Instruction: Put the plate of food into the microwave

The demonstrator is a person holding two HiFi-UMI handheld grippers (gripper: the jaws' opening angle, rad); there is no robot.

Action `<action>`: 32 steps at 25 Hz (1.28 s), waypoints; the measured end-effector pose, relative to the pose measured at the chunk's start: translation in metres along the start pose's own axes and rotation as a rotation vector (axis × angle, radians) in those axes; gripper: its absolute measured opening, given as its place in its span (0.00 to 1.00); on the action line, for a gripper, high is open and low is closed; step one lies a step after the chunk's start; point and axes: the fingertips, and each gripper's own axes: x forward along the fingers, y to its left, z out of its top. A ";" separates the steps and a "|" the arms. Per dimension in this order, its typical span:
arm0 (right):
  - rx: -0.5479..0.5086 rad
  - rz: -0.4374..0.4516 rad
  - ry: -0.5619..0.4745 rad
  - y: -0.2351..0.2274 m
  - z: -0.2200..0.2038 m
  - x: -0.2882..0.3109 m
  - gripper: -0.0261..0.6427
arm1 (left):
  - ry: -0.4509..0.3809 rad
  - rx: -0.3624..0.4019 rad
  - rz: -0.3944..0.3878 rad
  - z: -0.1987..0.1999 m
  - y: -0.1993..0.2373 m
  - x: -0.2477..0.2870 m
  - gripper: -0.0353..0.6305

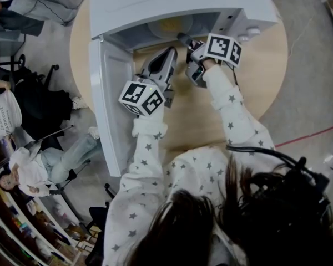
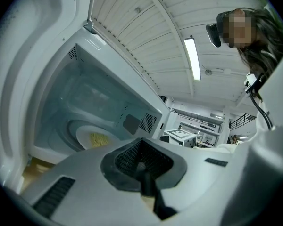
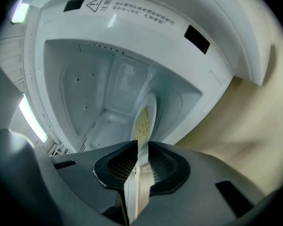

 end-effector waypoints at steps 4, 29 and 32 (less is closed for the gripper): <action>0.020 -0.001 0.005 -0.004 -0.006 -0.003 0.13 | -0.001 0.001 0.003 -0.002 0.001 -0.003 0.06; 0.093 0.388 0.020 0.074 -0.030 -0.063 0.05 | -0.070 0.034 -0.057 0.018 -0.037 -0.027 0.06; 0.090 0.430 0.015 0.097 -0.050 -0.102 0.05 | -0.076 0.044 -0.088 0.025 -0.075 -0.050 0.06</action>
